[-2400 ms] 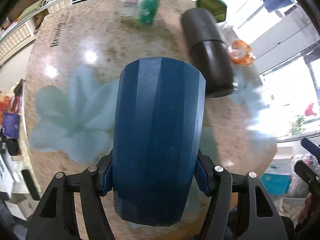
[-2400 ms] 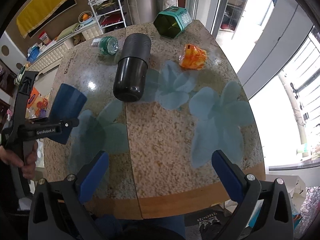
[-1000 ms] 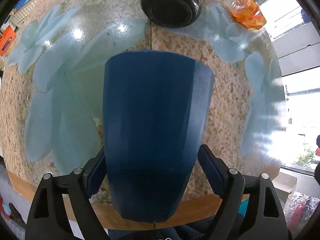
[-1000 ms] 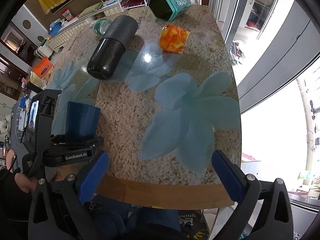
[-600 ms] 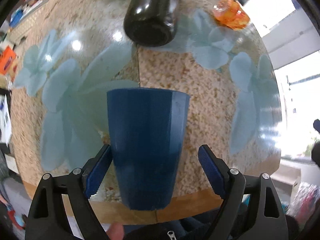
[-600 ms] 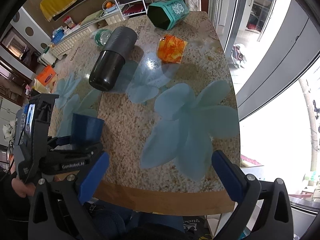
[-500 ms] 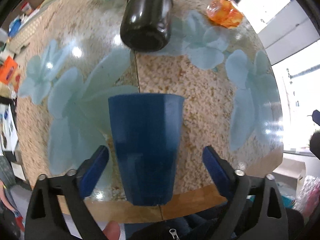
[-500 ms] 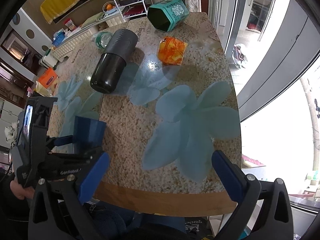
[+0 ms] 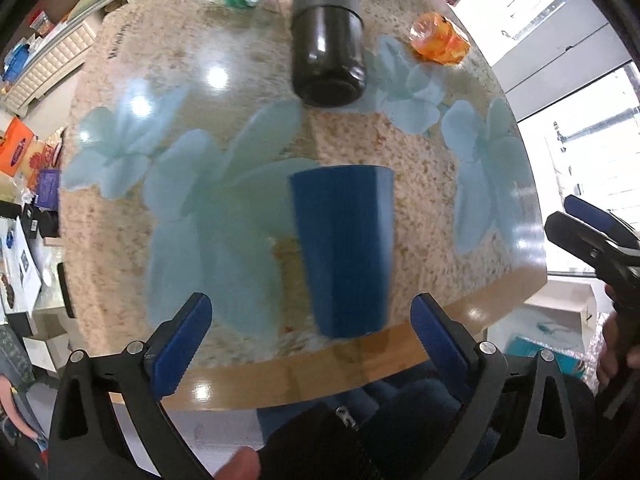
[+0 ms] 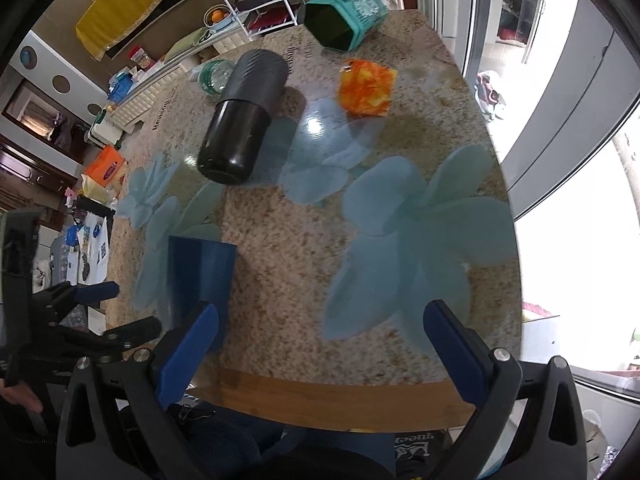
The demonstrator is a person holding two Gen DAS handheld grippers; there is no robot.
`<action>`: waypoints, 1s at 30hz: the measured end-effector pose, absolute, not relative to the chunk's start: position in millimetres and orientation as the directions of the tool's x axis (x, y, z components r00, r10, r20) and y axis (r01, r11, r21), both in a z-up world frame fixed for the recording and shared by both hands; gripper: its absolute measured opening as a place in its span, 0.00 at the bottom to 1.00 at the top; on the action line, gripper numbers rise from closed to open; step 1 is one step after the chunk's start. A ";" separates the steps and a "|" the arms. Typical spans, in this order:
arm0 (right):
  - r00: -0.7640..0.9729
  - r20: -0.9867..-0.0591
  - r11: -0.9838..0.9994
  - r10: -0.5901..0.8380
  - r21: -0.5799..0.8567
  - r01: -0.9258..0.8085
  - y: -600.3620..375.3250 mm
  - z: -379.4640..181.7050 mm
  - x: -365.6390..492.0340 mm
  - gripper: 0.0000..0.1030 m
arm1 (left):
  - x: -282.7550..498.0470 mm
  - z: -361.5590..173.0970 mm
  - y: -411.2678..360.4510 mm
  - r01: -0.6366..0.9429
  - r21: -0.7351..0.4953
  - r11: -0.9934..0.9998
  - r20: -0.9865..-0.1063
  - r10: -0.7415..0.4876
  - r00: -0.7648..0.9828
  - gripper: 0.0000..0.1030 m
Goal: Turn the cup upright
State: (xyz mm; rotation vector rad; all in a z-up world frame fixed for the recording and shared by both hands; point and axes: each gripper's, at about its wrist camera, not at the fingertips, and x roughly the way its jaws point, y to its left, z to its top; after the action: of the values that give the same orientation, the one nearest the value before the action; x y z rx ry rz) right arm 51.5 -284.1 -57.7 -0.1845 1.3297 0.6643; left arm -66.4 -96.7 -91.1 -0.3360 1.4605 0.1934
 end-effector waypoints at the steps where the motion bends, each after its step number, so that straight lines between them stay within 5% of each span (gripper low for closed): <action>1: 0.082 -0.936 0.803 0.344 0.247 -0.543 -279.9 -58.7 49.9 1.00 | -68.5 -89.6 -90.0 -0.330 -0.095 0.939 -0.992 -0.064 0.106 0.99; 30: -0.054 -0.993 0.881 0.109 0.122 -0.457 -134.9 -127.7 28.4 1.00 | -89.1 -119.5 64.1 -0.226 -0.220 0.949 -0.974 -0.200 0.108 1.00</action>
State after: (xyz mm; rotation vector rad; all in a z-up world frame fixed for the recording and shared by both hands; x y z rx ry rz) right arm 28.4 -134.9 -127.7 -0.2811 1.5631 0.4700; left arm -89.1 64.1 -119.5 -0.3516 1.4720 0.0196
